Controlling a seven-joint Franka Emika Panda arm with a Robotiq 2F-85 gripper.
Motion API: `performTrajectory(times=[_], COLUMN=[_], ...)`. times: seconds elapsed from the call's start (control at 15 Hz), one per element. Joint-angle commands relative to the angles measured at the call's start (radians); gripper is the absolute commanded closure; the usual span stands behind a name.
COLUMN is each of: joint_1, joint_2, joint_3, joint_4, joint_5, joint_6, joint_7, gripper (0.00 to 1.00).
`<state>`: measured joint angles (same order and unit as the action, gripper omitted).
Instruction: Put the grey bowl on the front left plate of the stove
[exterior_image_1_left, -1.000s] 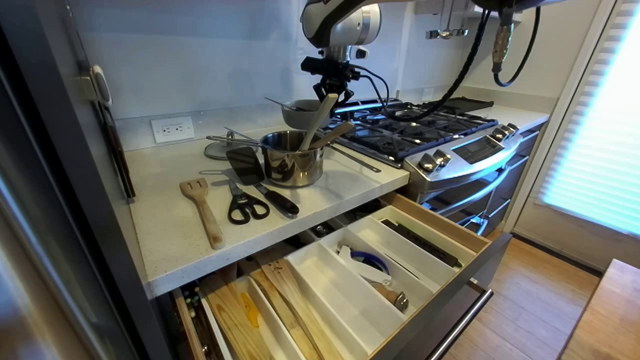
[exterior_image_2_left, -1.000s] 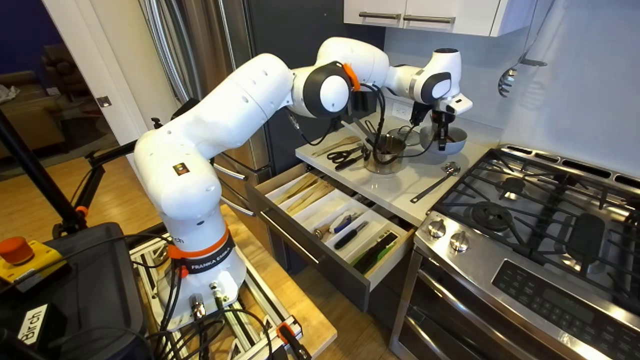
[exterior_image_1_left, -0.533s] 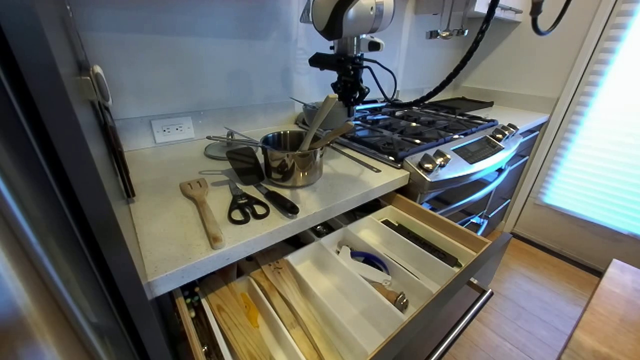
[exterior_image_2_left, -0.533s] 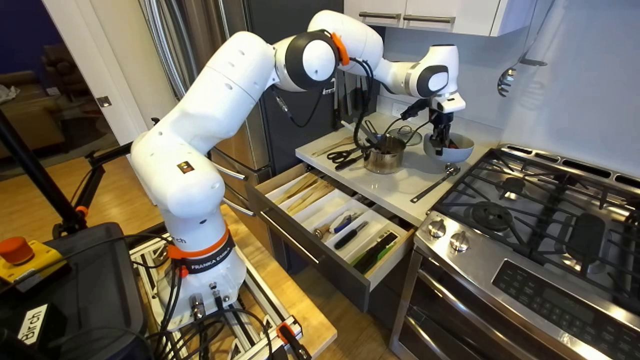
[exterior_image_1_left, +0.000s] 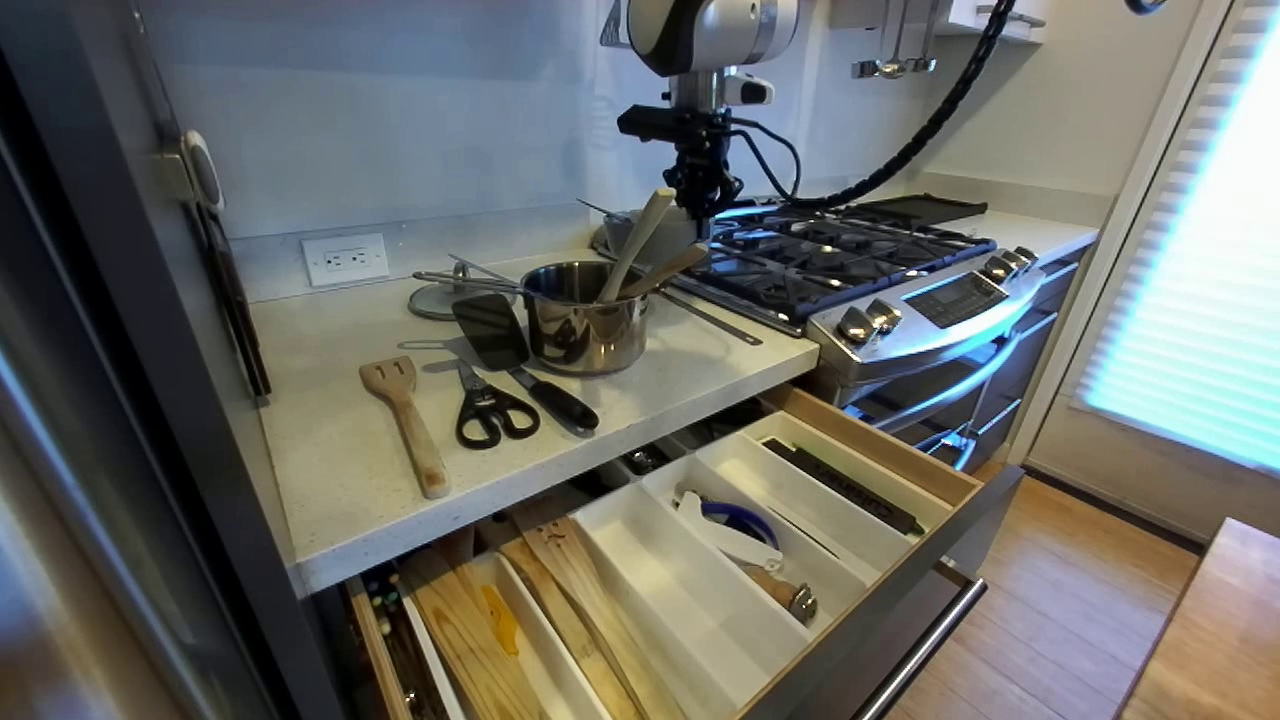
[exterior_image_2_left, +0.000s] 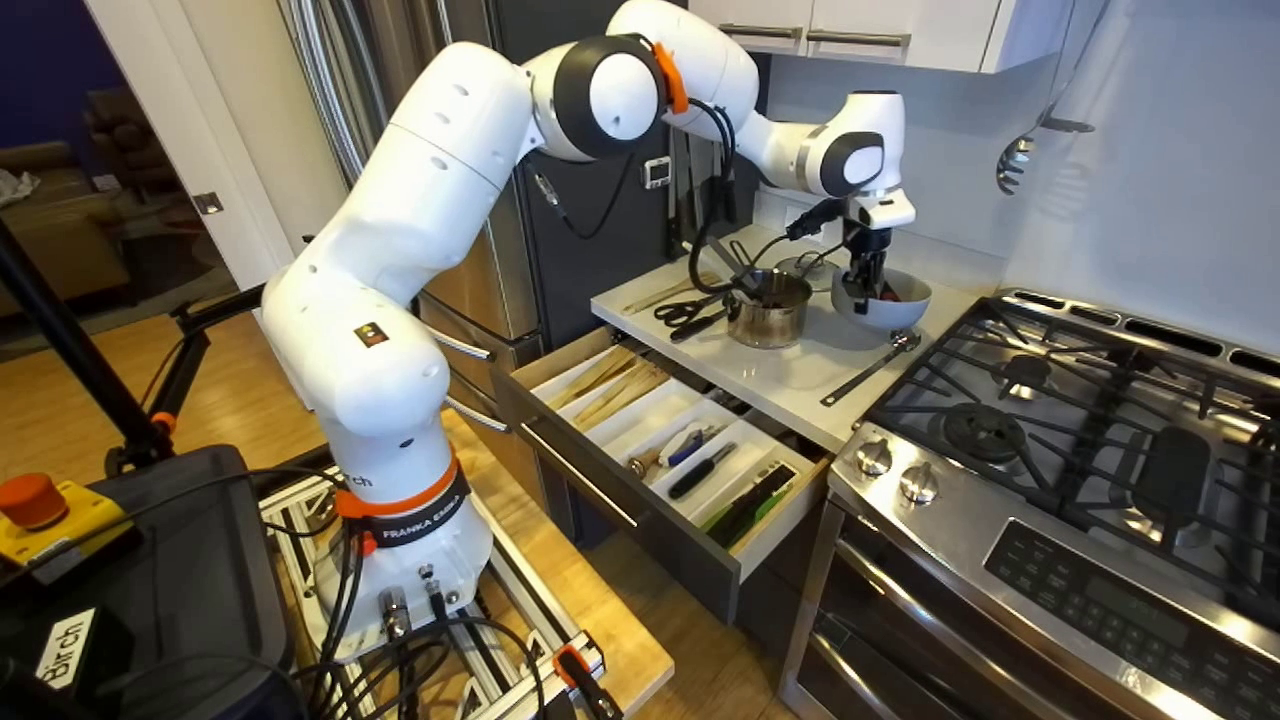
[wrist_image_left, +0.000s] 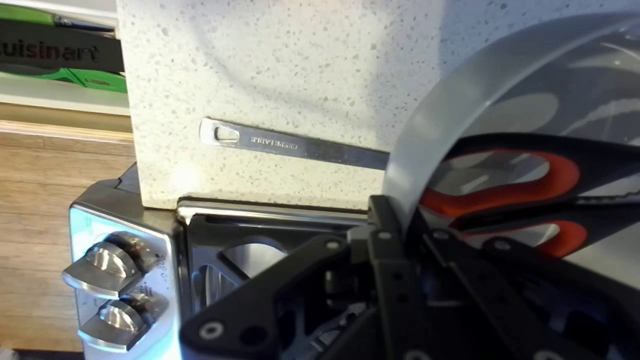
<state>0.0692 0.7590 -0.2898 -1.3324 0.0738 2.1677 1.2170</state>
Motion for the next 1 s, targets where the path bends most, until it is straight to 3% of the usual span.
performTrajectory(times=[0.0, 0.27, 0.47, 0.67, 0.8, 0.93], joint_1=[-0.004, 0.036, 0.027, -0.059, -0.067, -0.077], joint_2=[-0.101, -0.199, -0.230, -0.234, -0.199, -0.192], joint_3=[-0.014, -0.123, -0.186, -0.161, -0.143, -0.133], joint_4=[-0.171, -0.371, -0.428, -0.439, -0.397, -0.397], joint_5=[-0.066, -0.206, -0.315, -0.309, -0.325, -0.323], joint_6=[0.092, 0.199, 0.216, 0.231, 0.181, 0.182], joint_7=[0.073, 0.269, 0.405, 0.415, 0.396, 0.393], gripper=[0.98, 0.98, 0.98, 0.98, 0.93, 0.98])
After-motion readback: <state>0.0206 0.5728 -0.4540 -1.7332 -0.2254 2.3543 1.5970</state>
